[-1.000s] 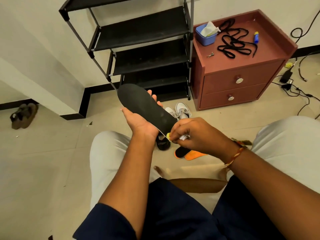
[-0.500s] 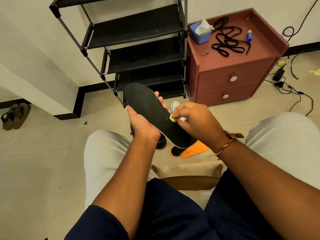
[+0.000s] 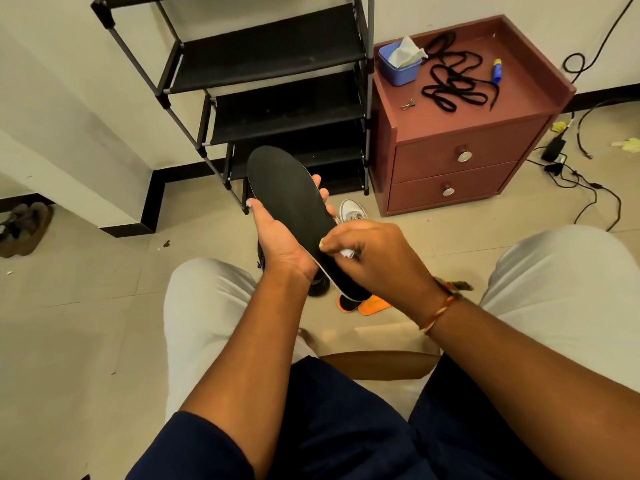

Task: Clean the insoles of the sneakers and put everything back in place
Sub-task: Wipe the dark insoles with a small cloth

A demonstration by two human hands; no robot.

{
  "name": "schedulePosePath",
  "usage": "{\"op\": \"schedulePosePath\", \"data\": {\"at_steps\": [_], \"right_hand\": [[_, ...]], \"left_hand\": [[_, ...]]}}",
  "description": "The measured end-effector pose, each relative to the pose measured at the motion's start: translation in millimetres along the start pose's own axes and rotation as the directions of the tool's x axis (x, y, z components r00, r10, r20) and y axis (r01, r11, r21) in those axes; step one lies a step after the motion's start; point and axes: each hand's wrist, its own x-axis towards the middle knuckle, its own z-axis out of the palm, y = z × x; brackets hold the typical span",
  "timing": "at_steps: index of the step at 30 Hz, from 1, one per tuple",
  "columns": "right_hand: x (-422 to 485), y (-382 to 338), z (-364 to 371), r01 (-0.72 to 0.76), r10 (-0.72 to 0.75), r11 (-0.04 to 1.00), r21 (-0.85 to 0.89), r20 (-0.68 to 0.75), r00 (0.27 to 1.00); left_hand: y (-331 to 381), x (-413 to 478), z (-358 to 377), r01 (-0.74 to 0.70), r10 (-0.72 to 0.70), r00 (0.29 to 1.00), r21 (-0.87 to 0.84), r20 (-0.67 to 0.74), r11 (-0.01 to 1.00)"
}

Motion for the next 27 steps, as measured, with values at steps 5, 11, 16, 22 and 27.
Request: {"op": "schedulePosePath", "data": {"at_steps": [5,11,16,22,27], "right_hand": [[6,7,-1,-0.070,0.068,0.997,-0.019,-0.081,0.994],[-3,13,-1,-0.113,0.106,0.992,-0.056,-0.124,0.987],[-5,-9,8,0.038,-0.039,0.999,-0.018,-0.047,0.998],[7,2,4,-0.041,0.032,0.998,-0.041,-0.204,0.979],[12,8,-2,-0.002,-0.025,0.993,-0.116,-0.230,0.973]], "left_hand": [[0,1,2,-0.036,0.036,0.999,-0.005,-0.023,0.999],[6,0,-3,-0.060,0.060,0.998,-0.034,-0.014,0.998],[-1,-2,2,-0.052,0.052,0.999,0.036,0.010,0.998],[-10,-4,5,-0.024,0.021,1.000,0.179,0.017,0.984],[-19,-10,9,0.046,-0.056,0.998,0.241,0.036,0.969]]}}
